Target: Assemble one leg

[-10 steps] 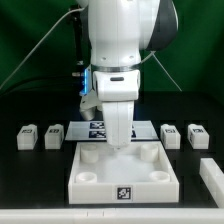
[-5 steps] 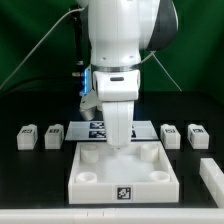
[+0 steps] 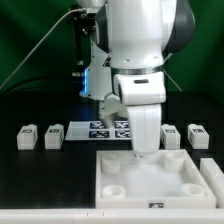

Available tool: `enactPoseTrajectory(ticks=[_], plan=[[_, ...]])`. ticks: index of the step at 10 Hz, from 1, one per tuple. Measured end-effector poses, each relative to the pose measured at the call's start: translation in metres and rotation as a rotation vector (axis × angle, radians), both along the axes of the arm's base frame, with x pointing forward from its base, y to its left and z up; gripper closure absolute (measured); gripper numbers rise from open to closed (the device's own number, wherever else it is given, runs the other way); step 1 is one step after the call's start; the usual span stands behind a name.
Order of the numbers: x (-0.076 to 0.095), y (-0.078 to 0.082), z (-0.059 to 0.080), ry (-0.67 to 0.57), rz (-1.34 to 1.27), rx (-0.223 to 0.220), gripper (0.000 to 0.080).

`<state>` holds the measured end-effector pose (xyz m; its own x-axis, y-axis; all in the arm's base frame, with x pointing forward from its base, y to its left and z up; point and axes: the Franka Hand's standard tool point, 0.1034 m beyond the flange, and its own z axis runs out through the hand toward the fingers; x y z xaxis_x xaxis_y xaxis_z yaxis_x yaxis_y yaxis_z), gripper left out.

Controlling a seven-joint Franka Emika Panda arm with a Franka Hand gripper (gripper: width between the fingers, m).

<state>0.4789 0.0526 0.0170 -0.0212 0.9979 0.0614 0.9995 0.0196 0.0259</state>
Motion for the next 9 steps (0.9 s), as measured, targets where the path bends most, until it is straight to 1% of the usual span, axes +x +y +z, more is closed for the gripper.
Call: enactPoseTrajectory(ticks=[2, 4, 8, 9], plan=[[0.0110, 0.0087, -0.0006, -0.008, -0.019, 0.006, 0.0742], [0.0108, 0.0099, -0.0005, 0.013, -0.037, 0.004, 0.0742], [0.0106, 0.0093, -0.0007, 0.014, -0.041, 0.004, 0.0742], [0.0106, 0.0088, -0.0007, 0.014, -0.042, 0.004, 0.0567]])
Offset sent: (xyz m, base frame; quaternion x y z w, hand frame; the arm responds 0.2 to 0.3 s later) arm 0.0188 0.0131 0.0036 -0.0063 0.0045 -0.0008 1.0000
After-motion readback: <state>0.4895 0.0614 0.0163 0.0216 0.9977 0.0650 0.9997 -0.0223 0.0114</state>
